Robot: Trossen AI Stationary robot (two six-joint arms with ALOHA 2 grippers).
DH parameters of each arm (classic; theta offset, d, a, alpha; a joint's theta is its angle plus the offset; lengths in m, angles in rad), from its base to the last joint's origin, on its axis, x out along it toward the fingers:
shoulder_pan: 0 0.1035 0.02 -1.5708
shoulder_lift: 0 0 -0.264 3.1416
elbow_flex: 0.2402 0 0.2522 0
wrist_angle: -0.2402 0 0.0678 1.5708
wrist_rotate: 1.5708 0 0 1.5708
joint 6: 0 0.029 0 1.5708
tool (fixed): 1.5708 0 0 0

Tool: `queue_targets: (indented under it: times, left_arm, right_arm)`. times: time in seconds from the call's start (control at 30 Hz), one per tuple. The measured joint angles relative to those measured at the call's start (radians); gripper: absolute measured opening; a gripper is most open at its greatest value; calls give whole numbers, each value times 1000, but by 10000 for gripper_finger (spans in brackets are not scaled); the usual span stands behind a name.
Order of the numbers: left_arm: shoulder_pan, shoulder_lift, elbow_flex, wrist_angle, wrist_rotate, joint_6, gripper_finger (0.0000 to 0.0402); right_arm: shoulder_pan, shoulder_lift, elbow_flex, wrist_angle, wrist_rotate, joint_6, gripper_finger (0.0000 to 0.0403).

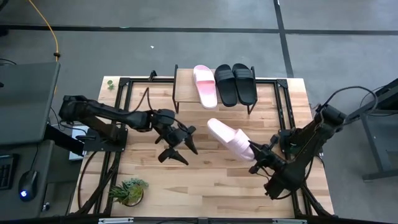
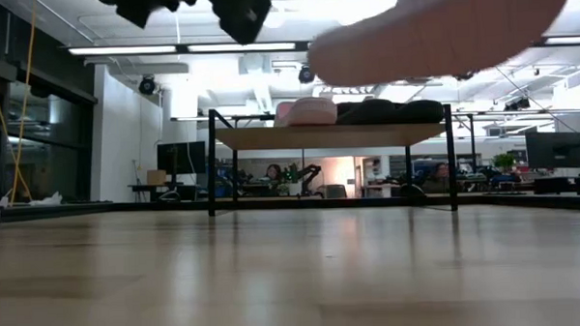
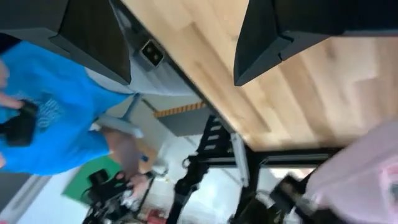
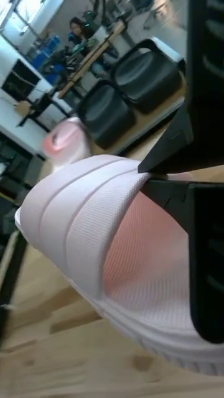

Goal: Pick and place slides into the shelf
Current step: Put the pink slide on the shelf

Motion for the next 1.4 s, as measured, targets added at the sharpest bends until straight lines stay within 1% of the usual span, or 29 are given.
queue_targets:
  times: [0.07, 0.2, 0.43, 0.63, 0.77, 0.9, 1.0, 1.07, 1.17, 1.27, 1.4]
  left_arm:
    - [1, -43, -1, -63, -23, 22, 264]
    - [1, -119, 0, -145, -96, 67, 264]
    - [0, -185, 0, -234, -169, 89, 264]
    - [1, -187, -1, -255, -187, 111, 264]
    - [1, -188, -1, -256, -187, 132, 264]
    - [0, -210, 0, -247, -187, 167, 264]
    - [0, -230, 0, -248, -199, 225, 264]
    - [0, -246, 0, -250, -246, 274, 264]
    - [-10, -257, 0, -266, -358, 360, 264]
    - [-30, -259, 0, -301, -499, 440, 264]
    - [-80, -259, 0, -330, -683, 493, 264]
  right_arm:
    - [0, -35, 0, 13, 30, -37, 0]
    - [0, -100, 0, 62, 55, -124, 0]
    - [0, -187, 0, 252, 67, -403, 0]
    - [-2, -258, 0, 478, 82, -707, 0]
    - [-2, -301, 0, 625, 81, -876, 0]
    - [-3, -326, 0, 778, 73, -1016, 0]
    - [-3, -345, 0, 865, 32, -1085, 0]
    - [-3, -351, 0, 911, 2, -1112, 0]
    - [-9, -354, 0, 970, -42, -1156, 0]
    - [-31, -355, 0, 1031, -109, -1198, 0]
    - [-82, -355, 0, 1093, -218, -1248, 0]
